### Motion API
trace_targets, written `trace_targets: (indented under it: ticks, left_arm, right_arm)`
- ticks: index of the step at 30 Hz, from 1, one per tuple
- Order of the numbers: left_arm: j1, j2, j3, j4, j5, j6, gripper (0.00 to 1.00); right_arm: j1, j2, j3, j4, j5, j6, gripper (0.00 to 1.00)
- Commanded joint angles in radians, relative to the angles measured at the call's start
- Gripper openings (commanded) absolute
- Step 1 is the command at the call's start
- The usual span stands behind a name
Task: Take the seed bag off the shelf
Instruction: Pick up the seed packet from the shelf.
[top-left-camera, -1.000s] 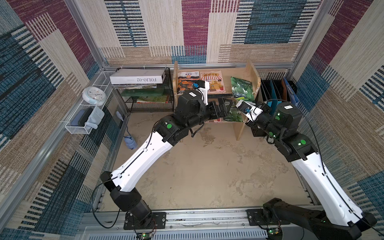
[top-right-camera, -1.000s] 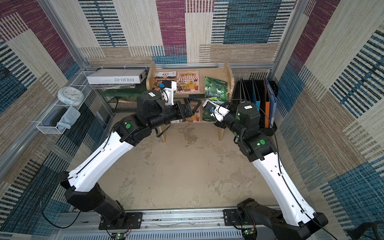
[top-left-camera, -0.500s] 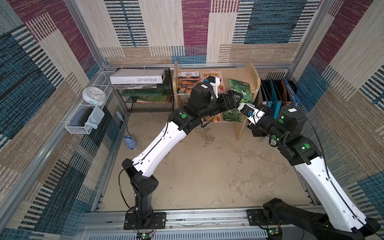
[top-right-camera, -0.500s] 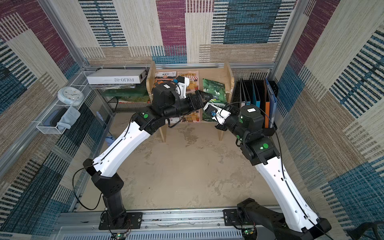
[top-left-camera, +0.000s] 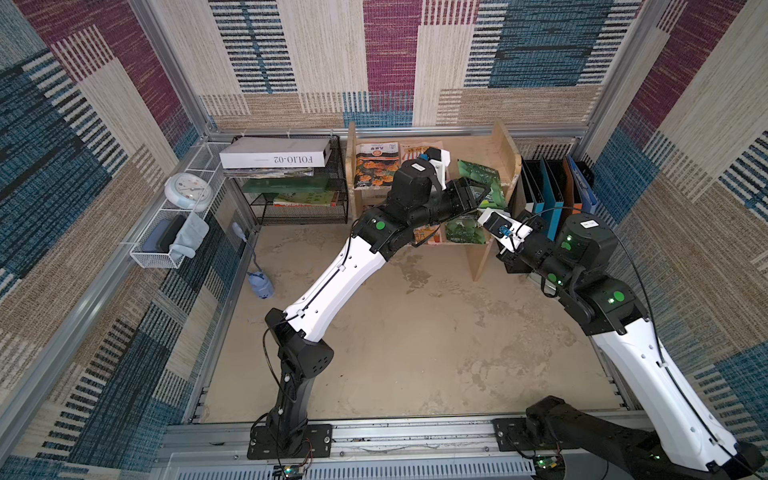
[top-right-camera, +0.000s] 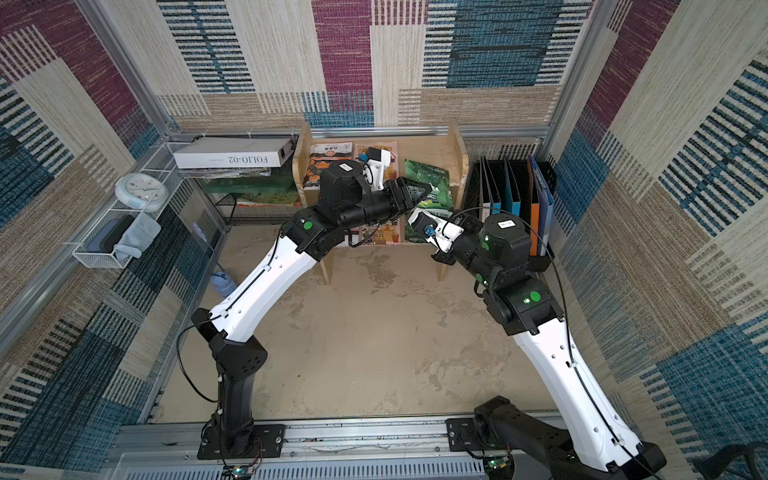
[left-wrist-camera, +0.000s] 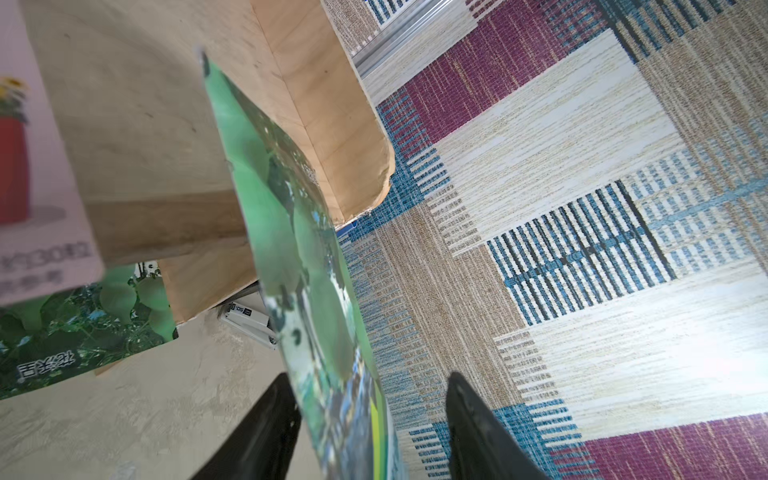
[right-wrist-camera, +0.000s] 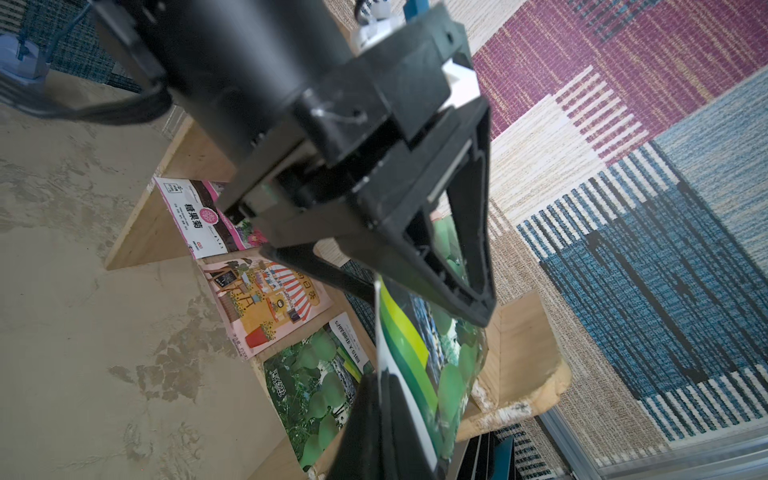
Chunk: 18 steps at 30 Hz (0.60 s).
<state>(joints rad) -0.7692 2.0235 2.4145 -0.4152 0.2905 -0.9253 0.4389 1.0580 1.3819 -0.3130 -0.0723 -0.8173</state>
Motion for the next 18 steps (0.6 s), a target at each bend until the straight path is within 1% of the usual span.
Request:
trace_targets:
  ticks: [1,2,5,7,12,15,16,17,18]
  left_arm:
    - [0.001,0.007,0.007,0.023,0.026,-0.012,0.54]
    - [0.001,0.007,0.007,0.023,0.026,-0.013,0.51]
    - [0.001,0.007,0.007,0.026,0.024,-0.017,0.35]
    - [0.001,0.006,0.009,0.026,0.025,-0.017,0.21]
    - [0.001,0.001,0.011,0.015,0.027,-0.012,0.0]
    - [0.001,0.0,0.011,0.013,0.036,-0.012,0.0]
    - [0.001,0.0,0.01,0.013,0.04,-0.014,0.0]
    - [0.001,0.0,0.008,0.013,0.044,-0.014,0.0]
    - [0.001,0.0,0.006,0.013,0.05,-0.015,0.0]
  right_arm:
    - [-0.001,-0.007,-0.007,0.006,-0.013,0.017,0.0]
    - [0.001,-0.009,-0.01,0.006,-0.014,0.018,0.0]
    - [0.001,-0.011,-0.019,0.012,-0.011,0.014,0.0]
    - [0.001,-0.01,-0.021,0.009,-0.006,0.012,0.0]
    - [0.0,-0.015,-0.024,0.012,-0.001,0.012,0.0]
    - [0.001,-0.021,-0.029,0.015,0.008,0.014,0.0]
    - [0.001,-0.024,-0.033,0.021,0.016,0.018,0.02]
    - [0.001,-0.029,-0.039,0.028,0.024,0.022,0.18]
    - [0.001,-0.035,-0.044,0.031,0.033,0.025,0.4]
